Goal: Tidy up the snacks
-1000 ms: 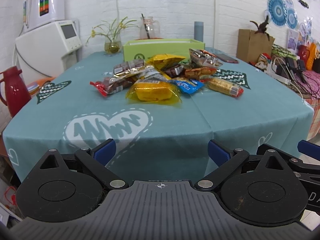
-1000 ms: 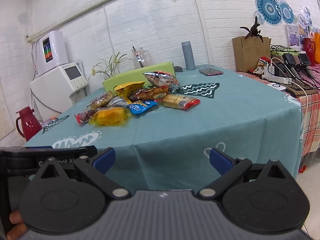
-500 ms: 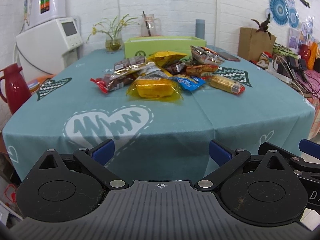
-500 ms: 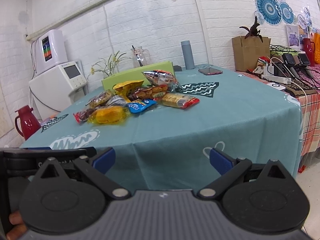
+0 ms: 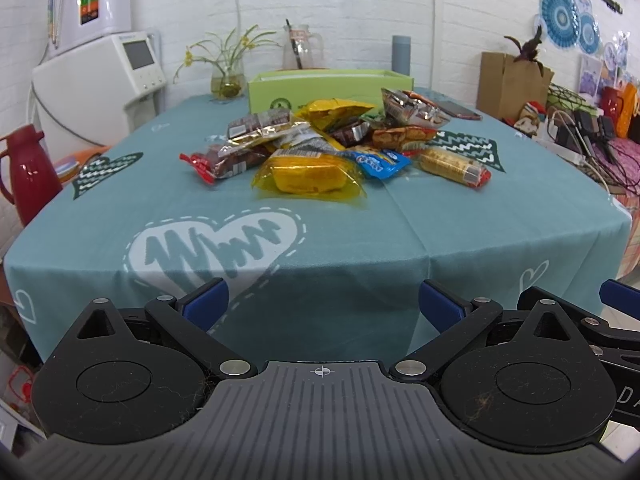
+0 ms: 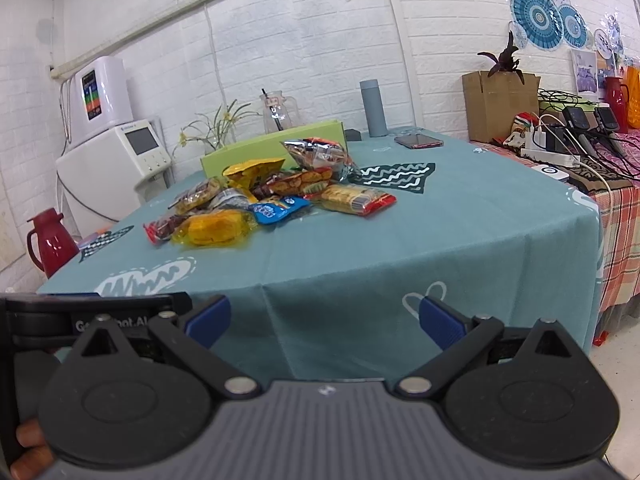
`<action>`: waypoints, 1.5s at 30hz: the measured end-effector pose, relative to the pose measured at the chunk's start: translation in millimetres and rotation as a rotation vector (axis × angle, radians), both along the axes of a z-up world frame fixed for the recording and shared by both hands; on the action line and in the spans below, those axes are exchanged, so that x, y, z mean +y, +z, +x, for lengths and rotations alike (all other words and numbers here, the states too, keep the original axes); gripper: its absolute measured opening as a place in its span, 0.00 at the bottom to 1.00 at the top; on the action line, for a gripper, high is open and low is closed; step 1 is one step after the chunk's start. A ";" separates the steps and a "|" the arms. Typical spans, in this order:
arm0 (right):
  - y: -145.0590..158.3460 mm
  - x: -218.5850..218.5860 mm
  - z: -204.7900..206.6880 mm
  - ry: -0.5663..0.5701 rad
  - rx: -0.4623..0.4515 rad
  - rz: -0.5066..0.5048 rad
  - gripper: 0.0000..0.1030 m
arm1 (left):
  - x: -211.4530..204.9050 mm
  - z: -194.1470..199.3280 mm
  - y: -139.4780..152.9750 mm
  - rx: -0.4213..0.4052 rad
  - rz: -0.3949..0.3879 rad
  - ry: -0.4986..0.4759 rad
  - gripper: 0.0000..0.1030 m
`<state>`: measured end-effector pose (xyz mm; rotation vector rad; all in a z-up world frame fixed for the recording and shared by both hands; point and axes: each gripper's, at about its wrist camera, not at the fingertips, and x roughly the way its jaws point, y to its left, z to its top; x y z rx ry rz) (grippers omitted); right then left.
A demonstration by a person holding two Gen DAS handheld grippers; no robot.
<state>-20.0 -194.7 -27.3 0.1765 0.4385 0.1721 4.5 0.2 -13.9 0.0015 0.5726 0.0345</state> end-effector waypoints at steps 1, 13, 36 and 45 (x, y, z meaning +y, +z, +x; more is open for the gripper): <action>0.0 0.0 0.0 0.000 0.000 0.000 0.96 | 0.0 0.1 0.0 0.000 0.000 0.000 0.89; -3.5 -0.4 0.9 -0.003 0.006 -0.005 0.96 | 0.5 2.2 -3.9 0.008 -0.002 -0.001 0.89; 13.6 -15.5 63.5 -0.007 -0.019 -0.026 0.96 | -2.2 80.2 23.5 0.045 -0.008 -0.088 0.89; -7.3 7.1 153.9 0.100 0.128 -0.146 0.97 | 41.2 137.6 14.6 0.164 -0.117 -0.037 0.83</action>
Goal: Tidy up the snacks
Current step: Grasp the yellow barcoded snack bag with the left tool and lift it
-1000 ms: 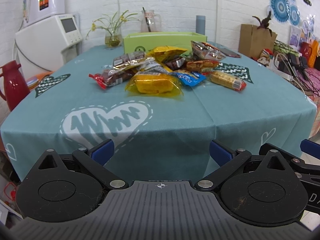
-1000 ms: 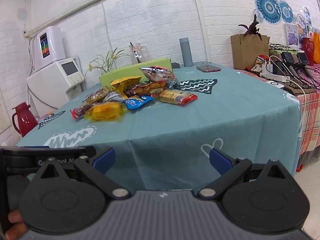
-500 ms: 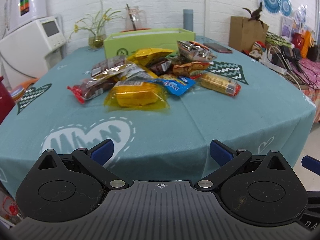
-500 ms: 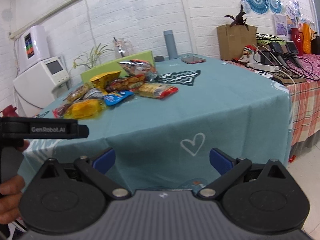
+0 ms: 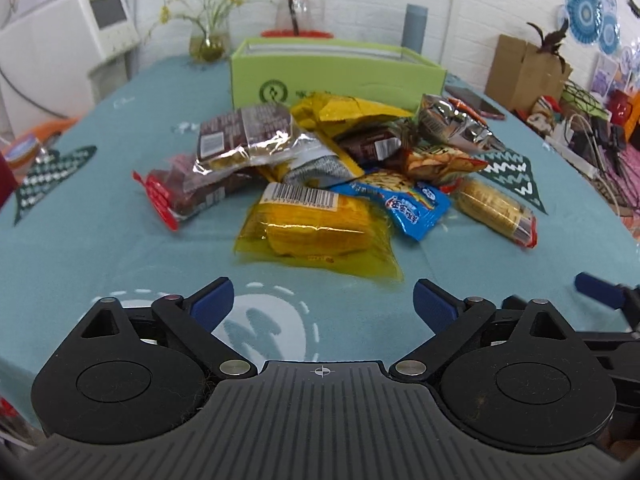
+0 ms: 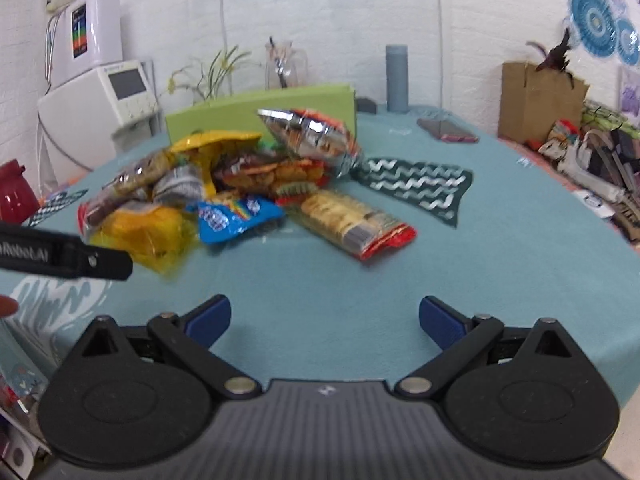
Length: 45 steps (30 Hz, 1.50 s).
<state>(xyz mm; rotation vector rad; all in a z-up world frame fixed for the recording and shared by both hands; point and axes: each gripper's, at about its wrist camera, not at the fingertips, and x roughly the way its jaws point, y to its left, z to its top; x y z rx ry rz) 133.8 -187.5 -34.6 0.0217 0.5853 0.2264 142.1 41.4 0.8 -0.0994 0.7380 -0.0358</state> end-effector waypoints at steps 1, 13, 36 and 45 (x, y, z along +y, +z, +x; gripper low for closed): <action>-1.3 2.6 0.3 0.004 -0.015 -0.023 0.97 | 4.2 2.2 0.0 0.005 -0.015 -0.002 0.83; 30.6 81.2 31.5 0.527 -0.080 -0.102 0.97 | 75.1 21.1 23.6 -0.007 -0.185 0.007 0.81; 17.3 146.0 32.9 0.590 -0.003 -0.147 0.96 | 88.3 21.5 8.0 0.034 -0.345 -0.010 0.77; 8.2 140.2 42.7 0.605 0.046 -0.088 0.56 | 68.8 32.6 -10.0 0.100 -0.322 -0.082 0.36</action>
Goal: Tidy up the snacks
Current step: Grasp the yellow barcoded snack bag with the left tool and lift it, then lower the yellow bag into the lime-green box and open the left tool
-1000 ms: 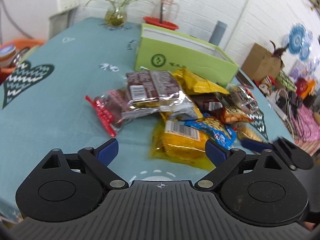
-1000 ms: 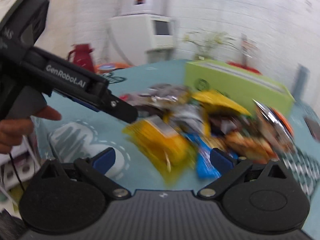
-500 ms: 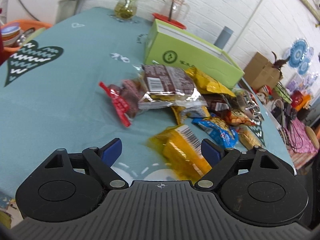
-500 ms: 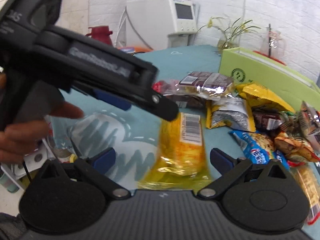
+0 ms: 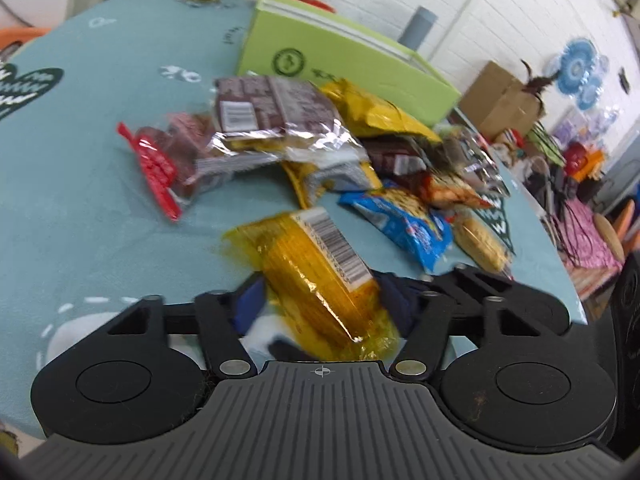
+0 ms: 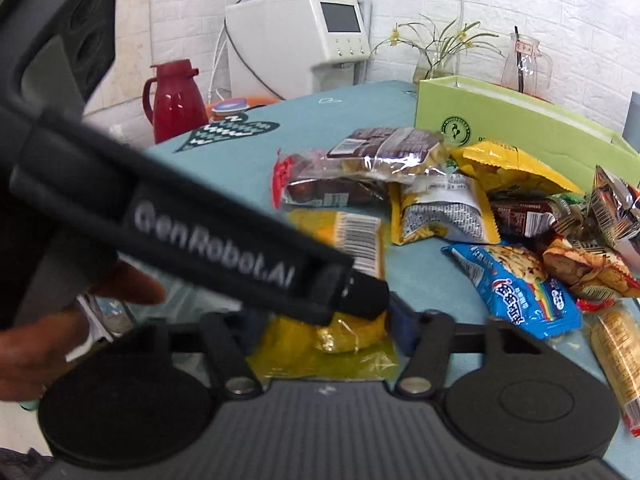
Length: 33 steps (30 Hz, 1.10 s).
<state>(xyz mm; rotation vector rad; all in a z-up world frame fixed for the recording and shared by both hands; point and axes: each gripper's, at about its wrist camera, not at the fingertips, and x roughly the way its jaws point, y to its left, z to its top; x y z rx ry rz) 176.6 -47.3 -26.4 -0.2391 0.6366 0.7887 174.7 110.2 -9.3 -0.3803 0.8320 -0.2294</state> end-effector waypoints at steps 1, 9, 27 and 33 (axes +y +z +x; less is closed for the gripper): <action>1.4 -3.0 -0.6 0.003 0.014 0.008 0.54 | -1.2 -1.2 1.2 0.002 -0.002 -0.008 0.29; 60.7 -20.7 10.8 0.001 -0.118 0.063 0.57 | -10.9 13.6 66.2 -0.125 0.007 -0.083 0.27; 77.0 46.0 309.2 -0.088 0.000 -0.031 0.61 | 17.3 321.2 91.6 -0.129 0.158 -0.117 0.29; 90.4 24.1 292.7 -0.093 -0.081 0.023 0.75 | 40.5 293.3 99.9 -0.228 0.151 -0.039 0.53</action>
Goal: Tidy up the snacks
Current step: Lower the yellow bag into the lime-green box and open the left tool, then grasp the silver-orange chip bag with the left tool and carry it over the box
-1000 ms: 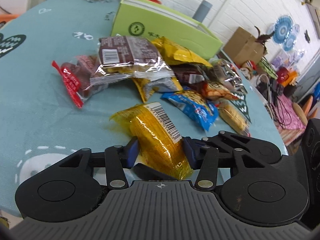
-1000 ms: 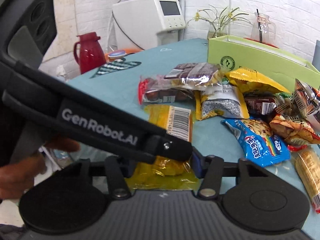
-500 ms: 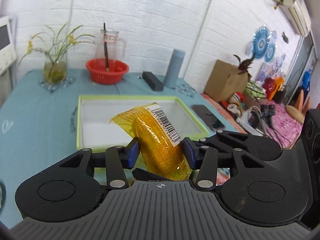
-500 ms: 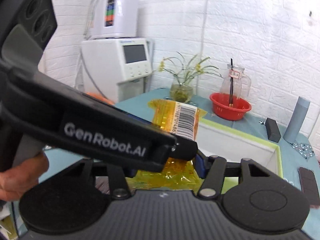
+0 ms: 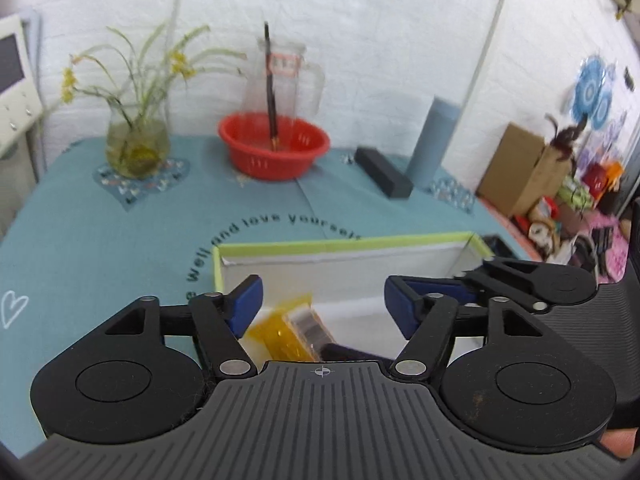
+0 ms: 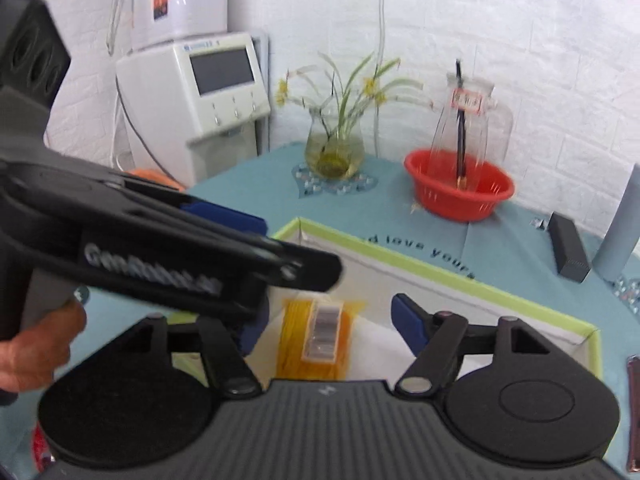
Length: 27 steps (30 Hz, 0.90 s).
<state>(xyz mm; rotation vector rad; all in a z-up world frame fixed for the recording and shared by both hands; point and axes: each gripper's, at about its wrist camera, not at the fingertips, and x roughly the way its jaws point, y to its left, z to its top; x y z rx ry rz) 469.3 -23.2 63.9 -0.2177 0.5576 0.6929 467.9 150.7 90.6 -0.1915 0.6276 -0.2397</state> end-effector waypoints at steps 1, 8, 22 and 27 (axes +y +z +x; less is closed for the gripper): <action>5.9 -6.9 -7.4 0.001 -0.023 0.017 0.81 | 2.2 -10.9 6.7 -0.025 -0.011 0.000 0.56; 30.8 -81.5 -108.3 -0.057 -0.146 0.082 0.91 | -2.2 -103.7 27.8 -0.139 -0.076 -0.043 0.71; -58.0 -198.7 -202.9 -0.341 0.069 0.226 0.91 | -126.0 -135.6 -20.2 0.066 -0.109 -0.289 0.73; -68.7 -195.5 -162.6 -0.309 0.166 0.316 0.91 | -152.6 -103.9 -27.4 0.125 -0.057 -0.313 0.74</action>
